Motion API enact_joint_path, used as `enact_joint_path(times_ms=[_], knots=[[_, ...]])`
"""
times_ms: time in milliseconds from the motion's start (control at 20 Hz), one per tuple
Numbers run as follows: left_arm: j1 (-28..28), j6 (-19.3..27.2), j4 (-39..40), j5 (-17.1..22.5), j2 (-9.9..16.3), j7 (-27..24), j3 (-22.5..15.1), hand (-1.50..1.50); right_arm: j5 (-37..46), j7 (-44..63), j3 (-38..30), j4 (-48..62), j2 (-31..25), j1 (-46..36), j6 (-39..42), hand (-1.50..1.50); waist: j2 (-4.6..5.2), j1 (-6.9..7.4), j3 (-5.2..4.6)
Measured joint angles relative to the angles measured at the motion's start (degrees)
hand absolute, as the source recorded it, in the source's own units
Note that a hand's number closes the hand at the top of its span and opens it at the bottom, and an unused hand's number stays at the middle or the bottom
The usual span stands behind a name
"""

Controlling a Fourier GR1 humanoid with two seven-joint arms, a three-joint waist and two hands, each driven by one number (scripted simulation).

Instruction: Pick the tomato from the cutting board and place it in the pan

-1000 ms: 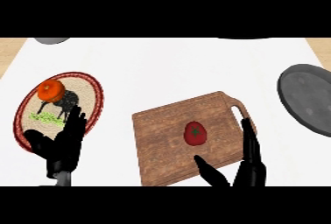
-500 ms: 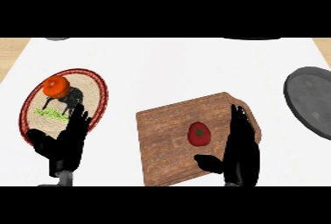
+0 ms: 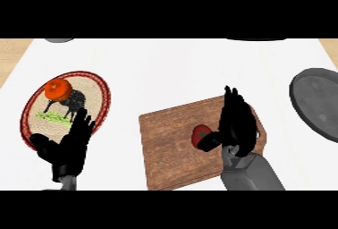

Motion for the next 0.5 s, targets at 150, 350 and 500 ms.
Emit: enact_joint_path(times_ms=[150,350,500], knots=[[0.60,-0.15,-0.53,-0.13,0.02,-0.34,-0.01,0.00,-4.41,0.65,-0.60,1.89,-0.06,-0.63,2.69,-1.50,-0.08,-0.12,0.01],[0.46,0.17,-0.28,-0.54,-0.47,-0.45,-0.20,0.00,-10.40,1.98,-0.12,3.70,-0.19,-1.80,5.47,-1.50,-0.12,-0.27,0.06],[0.76,0.73,-0.76,-1.01,-1.09,-0.63,-0.45,0.00,-13.09,1.85,-0.31,4.54,-0.25,-2.16,6.35,-1.50,-0.17,-0.45,0.08]])
